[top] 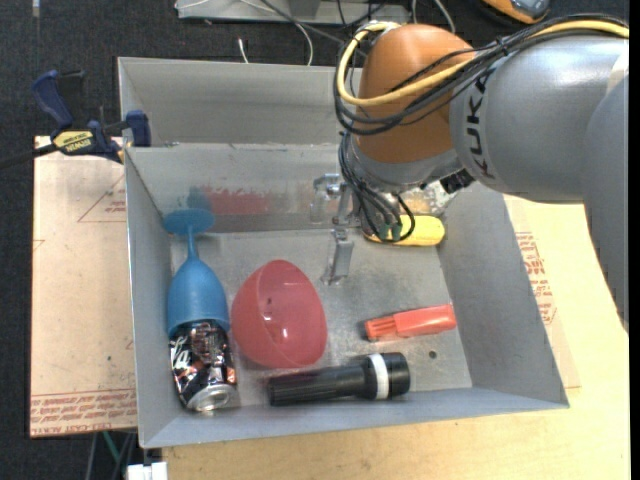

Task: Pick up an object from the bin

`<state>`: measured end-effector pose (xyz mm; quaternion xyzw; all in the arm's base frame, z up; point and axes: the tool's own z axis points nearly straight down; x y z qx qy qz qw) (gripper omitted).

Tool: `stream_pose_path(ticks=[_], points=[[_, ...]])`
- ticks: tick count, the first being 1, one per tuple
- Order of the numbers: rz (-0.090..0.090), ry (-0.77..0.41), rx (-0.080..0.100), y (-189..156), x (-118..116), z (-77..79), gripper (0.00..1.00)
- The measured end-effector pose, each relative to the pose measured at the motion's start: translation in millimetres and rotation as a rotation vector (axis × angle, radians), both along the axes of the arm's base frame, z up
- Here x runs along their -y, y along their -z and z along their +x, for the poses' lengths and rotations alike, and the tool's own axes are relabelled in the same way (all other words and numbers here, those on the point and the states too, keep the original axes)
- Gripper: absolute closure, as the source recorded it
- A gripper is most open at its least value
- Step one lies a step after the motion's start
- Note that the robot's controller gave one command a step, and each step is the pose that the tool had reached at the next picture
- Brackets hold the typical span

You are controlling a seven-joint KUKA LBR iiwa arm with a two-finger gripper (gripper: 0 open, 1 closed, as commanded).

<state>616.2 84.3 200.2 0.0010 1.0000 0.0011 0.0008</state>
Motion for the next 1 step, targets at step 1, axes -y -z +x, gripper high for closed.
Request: stream_pose_path(ticks=[1], points=[[0.000,0.000,0.000,0.2,0.0,0.0,0.00]])
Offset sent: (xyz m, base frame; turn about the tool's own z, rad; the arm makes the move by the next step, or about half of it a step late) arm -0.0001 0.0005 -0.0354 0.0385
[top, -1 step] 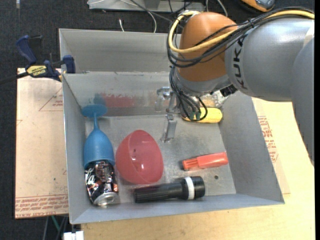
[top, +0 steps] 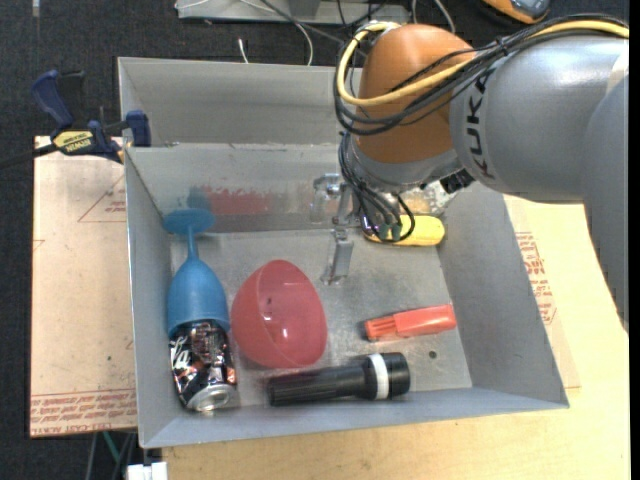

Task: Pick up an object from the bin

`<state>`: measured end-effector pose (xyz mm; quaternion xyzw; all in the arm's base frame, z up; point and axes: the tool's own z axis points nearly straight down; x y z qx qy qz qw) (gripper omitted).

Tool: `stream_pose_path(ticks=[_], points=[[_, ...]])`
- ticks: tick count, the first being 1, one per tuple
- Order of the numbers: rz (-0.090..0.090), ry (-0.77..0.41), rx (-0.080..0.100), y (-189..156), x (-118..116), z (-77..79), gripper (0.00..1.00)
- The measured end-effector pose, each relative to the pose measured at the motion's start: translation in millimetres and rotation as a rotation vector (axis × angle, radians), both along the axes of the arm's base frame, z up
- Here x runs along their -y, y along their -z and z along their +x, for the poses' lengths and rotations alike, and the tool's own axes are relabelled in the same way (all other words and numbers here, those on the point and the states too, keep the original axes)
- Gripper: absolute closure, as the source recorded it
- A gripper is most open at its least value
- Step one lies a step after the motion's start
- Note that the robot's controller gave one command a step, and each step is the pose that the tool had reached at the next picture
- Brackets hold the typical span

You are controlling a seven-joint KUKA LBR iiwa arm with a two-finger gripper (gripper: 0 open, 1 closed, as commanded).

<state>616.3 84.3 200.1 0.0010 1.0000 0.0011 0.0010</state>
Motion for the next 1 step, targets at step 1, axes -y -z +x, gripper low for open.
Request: stream_pose_path(ticks=[1], points=[[0.002,0.038,-0.003,37.6,-0.4,-0.5,0.00]])
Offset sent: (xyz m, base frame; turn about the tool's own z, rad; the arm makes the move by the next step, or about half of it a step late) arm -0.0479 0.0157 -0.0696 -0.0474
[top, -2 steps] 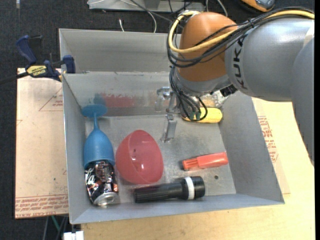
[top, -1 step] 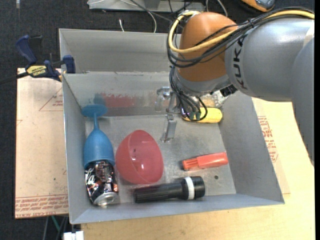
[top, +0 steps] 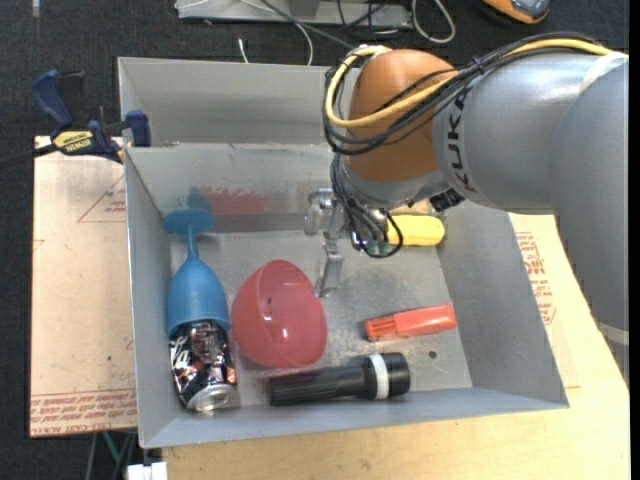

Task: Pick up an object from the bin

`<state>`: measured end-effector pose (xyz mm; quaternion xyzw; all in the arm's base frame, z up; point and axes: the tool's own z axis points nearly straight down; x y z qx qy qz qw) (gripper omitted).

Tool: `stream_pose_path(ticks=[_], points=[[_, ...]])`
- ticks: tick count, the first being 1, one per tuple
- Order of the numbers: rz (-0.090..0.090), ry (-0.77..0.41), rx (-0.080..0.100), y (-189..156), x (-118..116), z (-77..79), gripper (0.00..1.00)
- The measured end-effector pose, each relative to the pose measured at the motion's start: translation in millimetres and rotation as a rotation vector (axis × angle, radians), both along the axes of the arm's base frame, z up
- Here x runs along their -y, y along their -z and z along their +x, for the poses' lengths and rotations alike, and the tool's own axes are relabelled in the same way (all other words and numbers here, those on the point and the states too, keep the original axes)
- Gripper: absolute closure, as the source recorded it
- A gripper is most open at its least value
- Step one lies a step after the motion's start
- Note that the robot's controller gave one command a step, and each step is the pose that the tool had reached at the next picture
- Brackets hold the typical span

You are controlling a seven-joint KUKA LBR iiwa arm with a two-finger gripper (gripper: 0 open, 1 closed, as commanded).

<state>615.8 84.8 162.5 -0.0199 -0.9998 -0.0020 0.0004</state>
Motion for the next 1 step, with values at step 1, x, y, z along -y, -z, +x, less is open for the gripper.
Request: stream_pose_path(ticks=[1], points=[[0.000,-0.084,0.005,33.3,-15.6,-48.5,0.00]])
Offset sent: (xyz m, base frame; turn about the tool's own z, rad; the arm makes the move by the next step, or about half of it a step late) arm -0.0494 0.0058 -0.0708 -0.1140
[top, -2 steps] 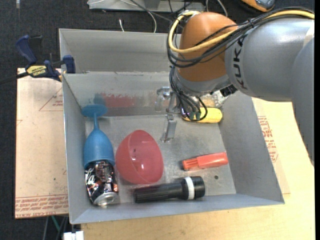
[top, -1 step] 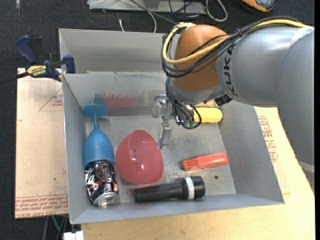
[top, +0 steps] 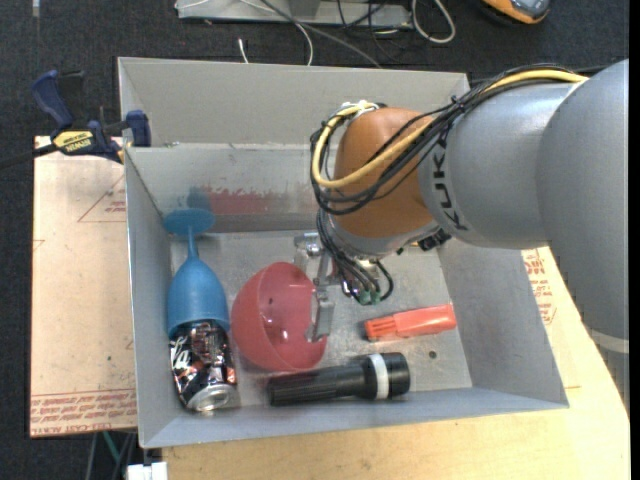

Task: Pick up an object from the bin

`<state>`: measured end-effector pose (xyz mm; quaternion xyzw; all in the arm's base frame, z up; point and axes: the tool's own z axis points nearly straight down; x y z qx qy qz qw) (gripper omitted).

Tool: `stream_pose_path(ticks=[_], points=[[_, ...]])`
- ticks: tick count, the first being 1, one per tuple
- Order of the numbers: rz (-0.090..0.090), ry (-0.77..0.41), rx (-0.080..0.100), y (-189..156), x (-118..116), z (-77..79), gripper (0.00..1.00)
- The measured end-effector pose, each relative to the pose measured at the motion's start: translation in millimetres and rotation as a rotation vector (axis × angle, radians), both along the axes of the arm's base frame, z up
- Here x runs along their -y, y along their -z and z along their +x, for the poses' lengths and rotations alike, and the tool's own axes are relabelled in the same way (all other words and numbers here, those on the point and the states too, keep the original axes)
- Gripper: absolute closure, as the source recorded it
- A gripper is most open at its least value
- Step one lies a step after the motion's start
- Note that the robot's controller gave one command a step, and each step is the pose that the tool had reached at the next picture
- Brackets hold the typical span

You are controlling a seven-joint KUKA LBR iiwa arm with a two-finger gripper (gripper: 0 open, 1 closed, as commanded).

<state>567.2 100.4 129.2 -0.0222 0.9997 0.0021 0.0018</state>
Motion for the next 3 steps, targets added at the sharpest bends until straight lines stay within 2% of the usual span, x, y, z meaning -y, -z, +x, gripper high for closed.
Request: stream_pose_path(ticks=[1,2,3], points=[[-0.001,-0.029,0.006,38.6,9.0,-0.6,0.00],[-0.001,-0.014,0.006,43.6,2.0,0.7,0.00],[0.000,-0.136,0.009,59.0,-37.8,55.1,0.00]])
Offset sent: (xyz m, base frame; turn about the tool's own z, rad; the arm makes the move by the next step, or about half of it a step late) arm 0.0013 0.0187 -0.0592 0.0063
